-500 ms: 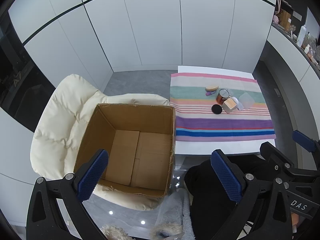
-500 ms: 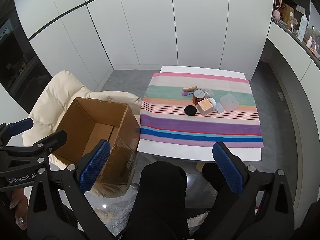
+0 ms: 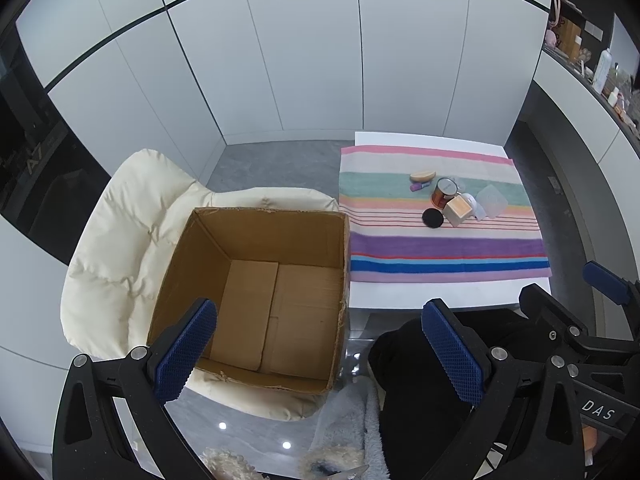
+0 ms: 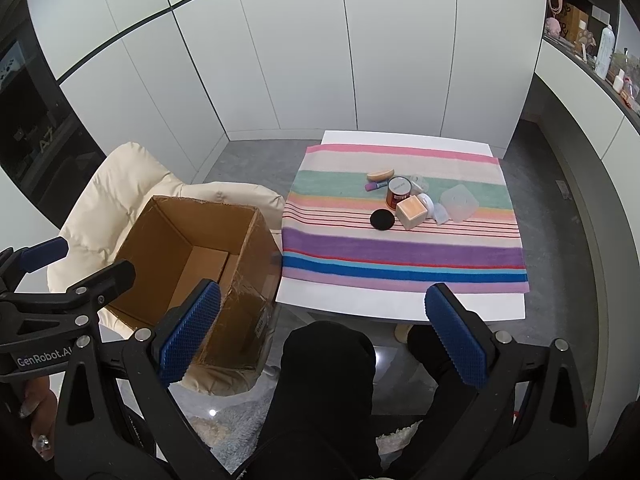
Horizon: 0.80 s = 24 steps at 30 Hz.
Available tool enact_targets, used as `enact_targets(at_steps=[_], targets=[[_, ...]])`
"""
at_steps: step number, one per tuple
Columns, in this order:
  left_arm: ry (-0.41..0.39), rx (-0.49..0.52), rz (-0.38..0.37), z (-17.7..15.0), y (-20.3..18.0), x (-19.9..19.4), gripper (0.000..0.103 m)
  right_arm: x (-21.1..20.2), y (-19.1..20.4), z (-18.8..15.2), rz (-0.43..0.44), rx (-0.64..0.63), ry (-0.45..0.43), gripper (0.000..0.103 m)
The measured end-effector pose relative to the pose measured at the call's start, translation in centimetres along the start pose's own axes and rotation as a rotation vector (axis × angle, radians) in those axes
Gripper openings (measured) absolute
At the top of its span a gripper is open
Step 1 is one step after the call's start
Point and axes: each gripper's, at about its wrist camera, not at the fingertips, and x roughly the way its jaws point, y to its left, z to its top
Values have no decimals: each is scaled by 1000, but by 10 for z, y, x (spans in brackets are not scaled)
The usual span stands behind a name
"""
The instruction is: Organize objects
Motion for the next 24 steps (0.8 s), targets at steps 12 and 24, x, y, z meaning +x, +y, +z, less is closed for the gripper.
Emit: enact_targets(at_steps=[12, 24], targets=[[1, -1, -2, -1, 0, 0, 103, -1, 1, 0, 2, 1, 2, 103], [0, 0, 0, -2, 0, -1, 103, 0, 2, 0, 5, 1, 4, 103]])
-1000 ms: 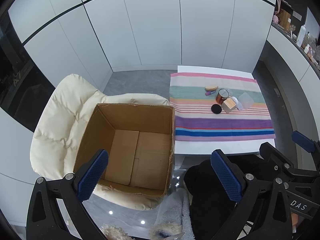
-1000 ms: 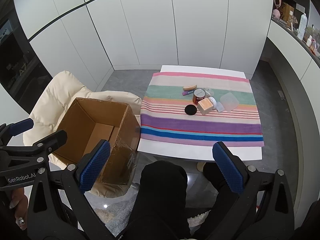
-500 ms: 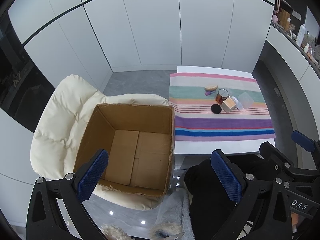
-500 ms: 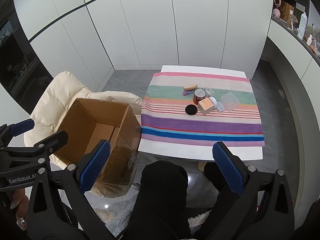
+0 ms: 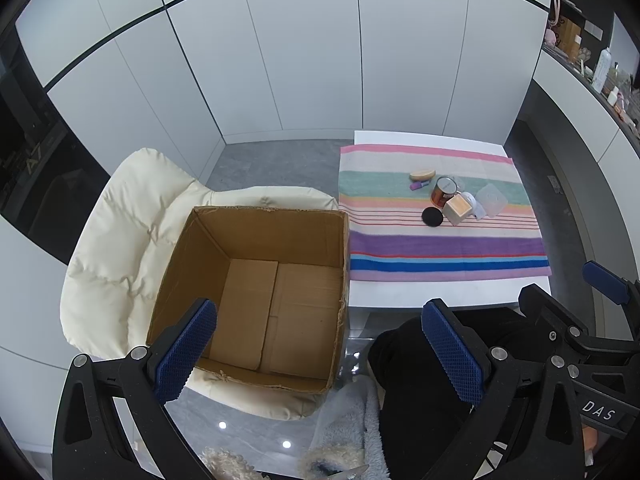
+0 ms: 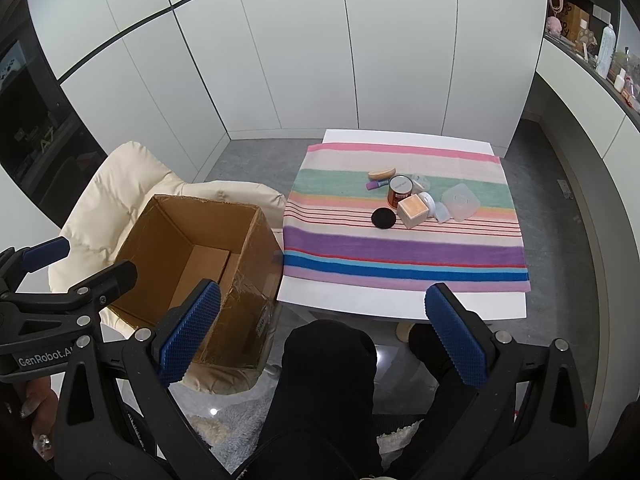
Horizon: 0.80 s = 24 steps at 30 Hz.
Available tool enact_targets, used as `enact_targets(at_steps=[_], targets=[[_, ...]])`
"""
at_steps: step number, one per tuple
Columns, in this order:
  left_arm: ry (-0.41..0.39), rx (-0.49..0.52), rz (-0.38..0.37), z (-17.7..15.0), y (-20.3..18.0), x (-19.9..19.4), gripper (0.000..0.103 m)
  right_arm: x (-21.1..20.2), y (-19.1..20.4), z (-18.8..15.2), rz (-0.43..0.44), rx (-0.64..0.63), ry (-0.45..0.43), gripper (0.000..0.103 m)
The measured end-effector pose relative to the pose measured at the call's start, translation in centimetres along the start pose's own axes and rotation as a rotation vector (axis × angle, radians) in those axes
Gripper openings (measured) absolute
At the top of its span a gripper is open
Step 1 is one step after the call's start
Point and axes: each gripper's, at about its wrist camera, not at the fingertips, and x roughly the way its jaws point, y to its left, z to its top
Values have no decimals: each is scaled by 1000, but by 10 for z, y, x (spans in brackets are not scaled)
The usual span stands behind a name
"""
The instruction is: Organize objects
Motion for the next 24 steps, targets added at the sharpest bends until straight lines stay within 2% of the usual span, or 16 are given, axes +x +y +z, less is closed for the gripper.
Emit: enact_targets(at_steps=[24], targets=[[-1, -5, -10, 0, -1, 0, 103, -1, -1, -1, -2, -8, -5, 103]])
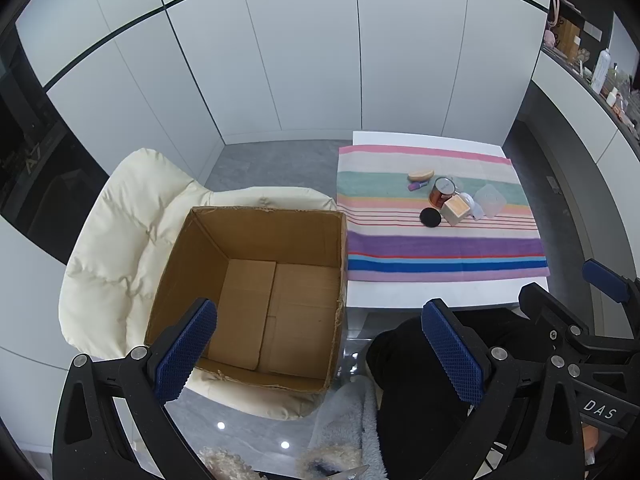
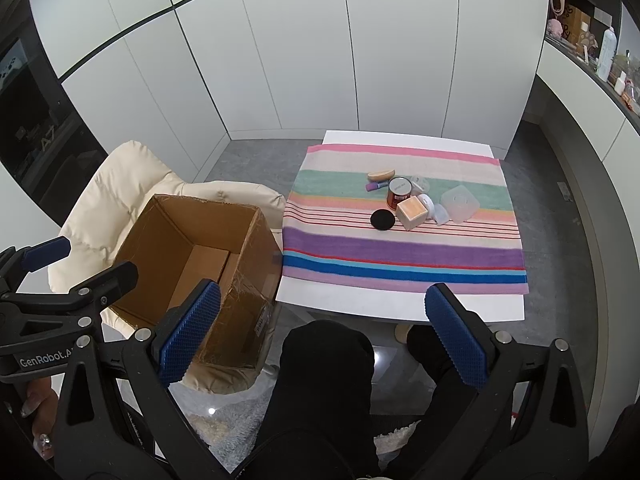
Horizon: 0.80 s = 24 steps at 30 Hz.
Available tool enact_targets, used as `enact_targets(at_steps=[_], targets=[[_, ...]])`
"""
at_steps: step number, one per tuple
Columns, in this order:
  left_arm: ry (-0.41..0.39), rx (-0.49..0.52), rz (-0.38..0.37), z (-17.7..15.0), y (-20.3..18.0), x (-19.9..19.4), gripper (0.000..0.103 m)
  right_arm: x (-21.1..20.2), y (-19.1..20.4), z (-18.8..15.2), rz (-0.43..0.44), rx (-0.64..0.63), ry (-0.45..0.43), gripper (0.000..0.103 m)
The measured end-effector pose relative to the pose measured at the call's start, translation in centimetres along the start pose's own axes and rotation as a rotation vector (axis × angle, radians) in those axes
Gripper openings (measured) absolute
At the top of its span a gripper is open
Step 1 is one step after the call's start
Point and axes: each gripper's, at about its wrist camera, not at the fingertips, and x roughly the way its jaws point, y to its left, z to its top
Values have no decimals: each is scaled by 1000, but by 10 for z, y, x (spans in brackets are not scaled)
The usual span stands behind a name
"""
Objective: Organize objects
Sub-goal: 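Move both tools toward the objects on the striped tablecloth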
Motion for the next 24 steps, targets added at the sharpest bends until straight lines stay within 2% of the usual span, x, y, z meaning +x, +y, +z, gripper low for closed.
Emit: enact_targets(at_steps=[5, 8, 10, 13, 15, 17, 21, 24], targets=[[10, -14, -12, 0, -4, 4, 103, 0, -4, 1, -4, -6, 1, 103], [24, -24, -49, 0, -8, 8, 103, 0, -11, 3, 1, -25, 1, 103], [37, -28, -92, 1, -14, 12, 103, 0, -21, 5, 4, -18, -4, 103], [89, -42, -197, 1, -26, 25, 103, 0, -37, 7, 0, -2, -8, 103], [114, -42, -234, 0, -35, 33, 103, -1, -49, 7, -20, -1, -14, 103], [112, -26, -221, 0, -46, 37, 103, -2, -58, 7, -36, 2, -20, 103], [62, 16, -149, 1, -72, 38, 103, -3, -83, 4, -61, 23, -25, 103], [38, 36, -137, 3, -87, 40, 103, -4, -102, 2, -81, 33, -28, 103]])
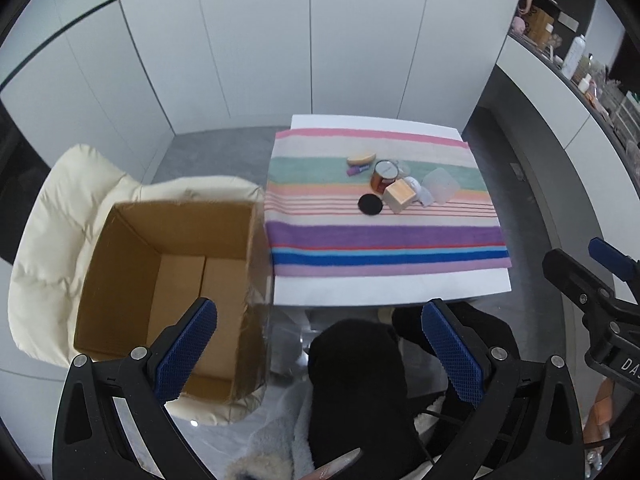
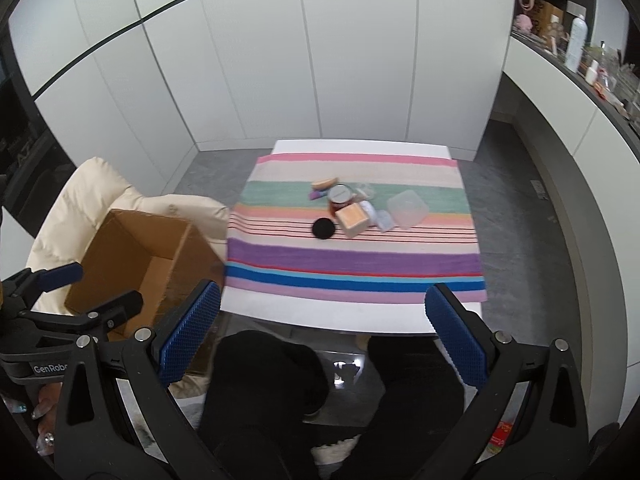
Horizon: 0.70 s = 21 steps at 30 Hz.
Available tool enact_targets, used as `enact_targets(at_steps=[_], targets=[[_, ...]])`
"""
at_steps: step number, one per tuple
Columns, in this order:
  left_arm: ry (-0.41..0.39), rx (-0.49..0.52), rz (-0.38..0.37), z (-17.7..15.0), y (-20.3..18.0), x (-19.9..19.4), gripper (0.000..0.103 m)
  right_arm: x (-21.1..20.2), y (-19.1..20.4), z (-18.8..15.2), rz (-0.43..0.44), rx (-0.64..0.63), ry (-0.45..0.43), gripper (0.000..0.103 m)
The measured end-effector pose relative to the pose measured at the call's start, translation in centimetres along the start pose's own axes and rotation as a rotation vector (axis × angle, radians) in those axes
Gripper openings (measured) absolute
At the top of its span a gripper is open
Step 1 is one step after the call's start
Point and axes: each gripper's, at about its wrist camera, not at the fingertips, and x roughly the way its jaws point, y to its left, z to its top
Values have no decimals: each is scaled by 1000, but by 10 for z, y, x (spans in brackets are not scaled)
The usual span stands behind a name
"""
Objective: Organize objects
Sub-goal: 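Move both tools toward the objects on the striped tablecloth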
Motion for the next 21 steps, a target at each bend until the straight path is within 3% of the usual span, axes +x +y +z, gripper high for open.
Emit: enact_targets(at_steps=[8, 18, 21], targets=[[-57, 68, -2, 13, -51, 13, 103, 13, -53, -6, 16, 20, 33, 103], [20, 98, -38, 23, -102, 68, 103, 42, -128, -14, -6, 92, 63, 103], [5, 106, -52, 36, -115, 75, 103, 51, -141, -11, -23, 91, 60, 103]])
